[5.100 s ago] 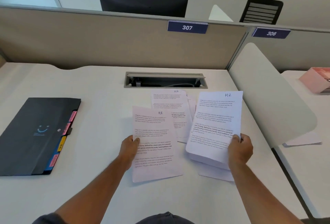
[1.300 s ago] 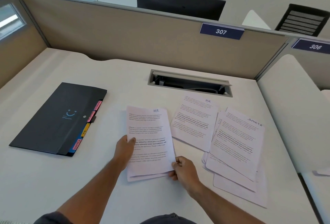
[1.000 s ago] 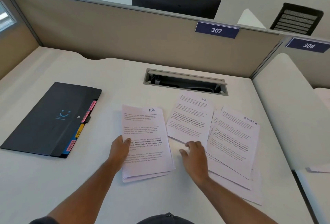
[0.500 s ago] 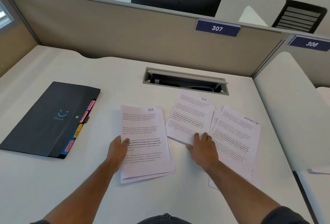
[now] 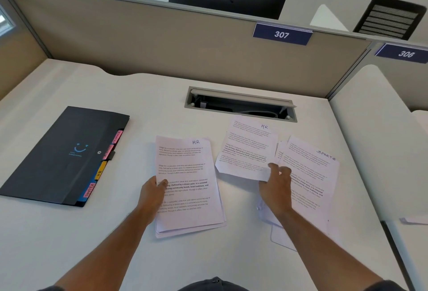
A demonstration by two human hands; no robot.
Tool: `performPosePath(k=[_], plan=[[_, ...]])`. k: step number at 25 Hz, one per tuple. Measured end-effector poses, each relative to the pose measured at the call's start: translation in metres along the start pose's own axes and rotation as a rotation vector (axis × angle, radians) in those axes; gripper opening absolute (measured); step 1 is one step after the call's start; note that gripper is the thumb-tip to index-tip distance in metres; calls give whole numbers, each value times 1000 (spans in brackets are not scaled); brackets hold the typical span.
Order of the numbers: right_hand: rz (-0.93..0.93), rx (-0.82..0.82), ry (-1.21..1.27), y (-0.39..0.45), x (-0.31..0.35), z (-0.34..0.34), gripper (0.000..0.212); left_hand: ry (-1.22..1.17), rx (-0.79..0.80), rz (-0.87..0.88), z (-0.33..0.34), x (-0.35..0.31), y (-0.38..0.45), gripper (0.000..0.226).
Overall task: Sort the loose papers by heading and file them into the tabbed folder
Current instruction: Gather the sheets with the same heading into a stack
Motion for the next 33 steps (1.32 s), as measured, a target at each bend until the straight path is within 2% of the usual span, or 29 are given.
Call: performPosePath(k=[4, 6, 8, 9, 11, 14, 15, 17, 18, 20, 22, 25, 30, 33], plan=[[152, 89, 508, 8, -6, -3, 43, 7, -15, 18, 0, -1, 0, 18], [283, 63, 745, 9, -5, -4, 35, 8, -15, 17, 0, -2, -1, 18], [444, 5, 1003, 13, -4, -6, 18, 4, -12, 18, 0, -2, -1, 18], [488, -24, 1055, 15, -5, -7, 14, 3, -12, 18, 0, -2, -1, 18], [457, -76, 939, 18, -10, -7, 18, -4, -12, 13, 0, -2, -1, 18], [381, -174, 504, 17, -19, -9, 12, -10, 1, 3, 0, -3, -3, 17], [399, -197, 465, 15, -20, -10, 23, -11, 3, 4, 0, -3, -4, 18], [485, -235, 568, 14, -23, -11, 42, -19, 4, 8, 0, -3, -5, 18], [517, -237, 664, 14, -24, -10, 44, -25, 7, 7, 0, -4, -6, 18], [522, -203, 826, 11, -18, -12, 35, -28, 8, 8, 0, -4, -7, 19], [474, -168, 887, 4, -7, -15, 23, -23, 8, 11, 0, -4, -7, 19], [440, -52, 973, -9, 13, -6, 22, -22, 10, 9, 0, -4, -6, 19], [356, 188, 958, -36, 43, 24, 30, -14, 19, 19, -1, -6, -11, 18], [319, 265, 906, -52, 49, 40, 33, -22, 29, 15, -1, -6, -10, 20]])
Point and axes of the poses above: each hand's wrist, its own y-axis towards the middle knuckle, its own z-axis out of the palm, x = y × z, the point moved 1 cm from there along y, towards the middle knuckle, and after that the axes turned 8 degrees about -z, right-handed, at the moved point
